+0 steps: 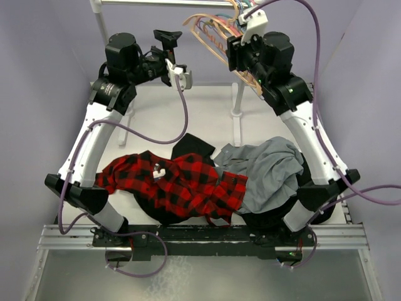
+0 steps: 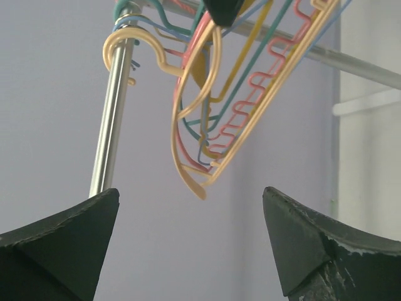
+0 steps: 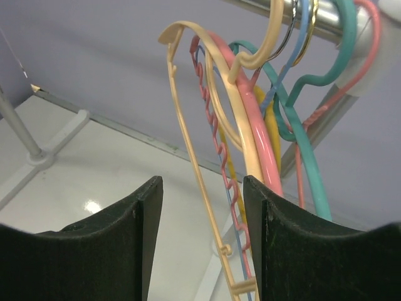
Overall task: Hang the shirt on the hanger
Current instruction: Pick up the hanger from the clothesline.
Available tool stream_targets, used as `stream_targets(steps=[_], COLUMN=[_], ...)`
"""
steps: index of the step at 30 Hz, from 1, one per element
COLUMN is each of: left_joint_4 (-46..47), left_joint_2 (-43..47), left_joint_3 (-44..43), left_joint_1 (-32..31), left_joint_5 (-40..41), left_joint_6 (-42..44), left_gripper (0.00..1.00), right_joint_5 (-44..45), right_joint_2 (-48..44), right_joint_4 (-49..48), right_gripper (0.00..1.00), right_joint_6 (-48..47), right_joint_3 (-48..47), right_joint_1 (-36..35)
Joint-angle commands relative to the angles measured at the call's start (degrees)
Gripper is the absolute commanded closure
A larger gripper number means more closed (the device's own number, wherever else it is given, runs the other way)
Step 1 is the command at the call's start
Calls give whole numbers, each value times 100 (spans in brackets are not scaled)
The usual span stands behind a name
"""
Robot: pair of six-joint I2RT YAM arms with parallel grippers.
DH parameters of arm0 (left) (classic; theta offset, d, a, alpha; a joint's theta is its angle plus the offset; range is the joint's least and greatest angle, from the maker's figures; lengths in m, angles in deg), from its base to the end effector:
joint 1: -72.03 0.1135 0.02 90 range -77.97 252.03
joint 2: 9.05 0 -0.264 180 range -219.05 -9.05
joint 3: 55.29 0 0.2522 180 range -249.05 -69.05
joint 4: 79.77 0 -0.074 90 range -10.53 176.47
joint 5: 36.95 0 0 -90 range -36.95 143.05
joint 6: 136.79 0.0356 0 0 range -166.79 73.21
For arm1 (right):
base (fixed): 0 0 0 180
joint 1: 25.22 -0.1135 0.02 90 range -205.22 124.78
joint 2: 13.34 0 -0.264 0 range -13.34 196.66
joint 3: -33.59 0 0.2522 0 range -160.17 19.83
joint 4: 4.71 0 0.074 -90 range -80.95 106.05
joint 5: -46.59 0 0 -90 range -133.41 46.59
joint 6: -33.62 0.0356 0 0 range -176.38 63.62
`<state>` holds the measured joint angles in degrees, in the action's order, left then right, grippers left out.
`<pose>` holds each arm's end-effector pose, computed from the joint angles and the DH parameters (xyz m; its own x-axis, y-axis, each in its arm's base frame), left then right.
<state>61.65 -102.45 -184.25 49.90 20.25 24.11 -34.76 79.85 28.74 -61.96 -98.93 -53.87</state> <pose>0.3120 -0.1477 0.5182 0.7568 0.5497 -0.3537 0.3137 0.1694 0.9343 0.2995 0.1575 0.5481 0.1228 -0.0424 -0.9915 -0.3323 0.9396 -0.0814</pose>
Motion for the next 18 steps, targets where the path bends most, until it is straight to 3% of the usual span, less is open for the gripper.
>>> stream_targets(steps=[1, 10, 18], left_joint_4=[-805, -816, -768], left_joint_2=[459, 750, 772], left_joint_3=[-28, 311, 523], left_joint_1=[32, 100, 144], left_joint_5=[115, 269, 289], left_joint_6=[-230, -14, 230], left_gripper=[1, 1, 1], right_joint_5=[230, 512, 770], right_joint_2=[435, 1008, 994], right_joint_4=[143, 216, 103], right_gripper=[44, 44, 40], right_joint_6=[-71, -248, -450], right_joint_3=[-609, -1312, -1160], right_joint_1=[-41, -45, -115])
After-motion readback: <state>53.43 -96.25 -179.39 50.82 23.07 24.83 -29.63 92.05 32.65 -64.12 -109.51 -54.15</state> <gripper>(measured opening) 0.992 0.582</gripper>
